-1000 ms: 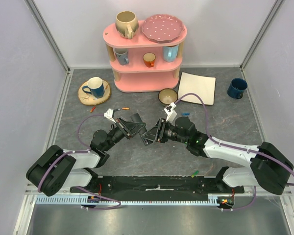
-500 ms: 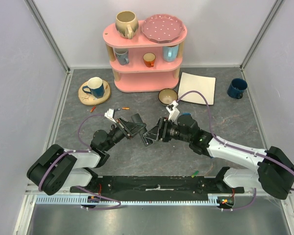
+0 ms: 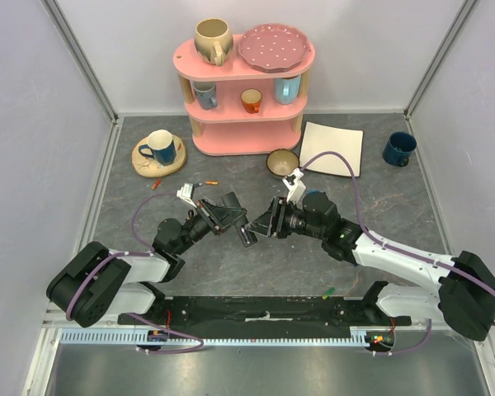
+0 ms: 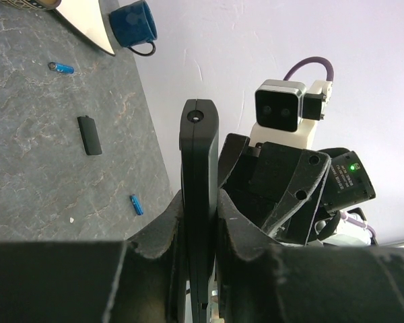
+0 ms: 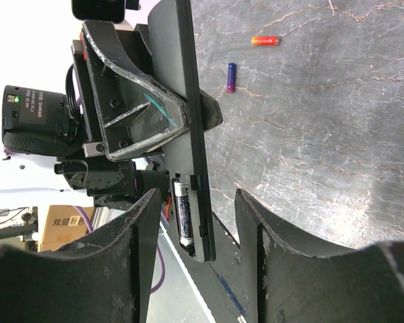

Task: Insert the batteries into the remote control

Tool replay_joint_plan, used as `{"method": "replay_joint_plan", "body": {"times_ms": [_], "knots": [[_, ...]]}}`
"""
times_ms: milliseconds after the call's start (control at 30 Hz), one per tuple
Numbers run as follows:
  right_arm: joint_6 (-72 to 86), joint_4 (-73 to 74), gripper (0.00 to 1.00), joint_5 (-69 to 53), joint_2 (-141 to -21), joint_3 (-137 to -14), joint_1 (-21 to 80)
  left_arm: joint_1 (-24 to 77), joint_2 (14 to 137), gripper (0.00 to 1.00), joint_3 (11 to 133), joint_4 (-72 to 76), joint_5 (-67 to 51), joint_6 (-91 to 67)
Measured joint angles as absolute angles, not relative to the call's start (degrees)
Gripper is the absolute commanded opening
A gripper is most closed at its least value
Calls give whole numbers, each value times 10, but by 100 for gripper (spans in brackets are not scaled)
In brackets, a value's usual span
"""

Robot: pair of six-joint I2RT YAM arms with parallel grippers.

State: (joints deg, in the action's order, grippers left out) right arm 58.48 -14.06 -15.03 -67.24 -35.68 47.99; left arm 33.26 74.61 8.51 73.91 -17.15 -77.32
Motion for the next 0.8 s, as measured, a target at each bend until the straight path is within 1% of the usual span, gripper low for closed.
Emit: {"method": "replay_joint_plan", "body": {"times_ms": [300,600,800], "knots": [[587,-160,54,-166,-695,-350,479,333,744,2,89,739,-181,-773],[596,-191,48,-174,-701,-342,479,333,743,2,98,737,-182,-773],[602,-207,47,-180,-705,-338,479,333,737,2,99,733,-181,-773]]}}
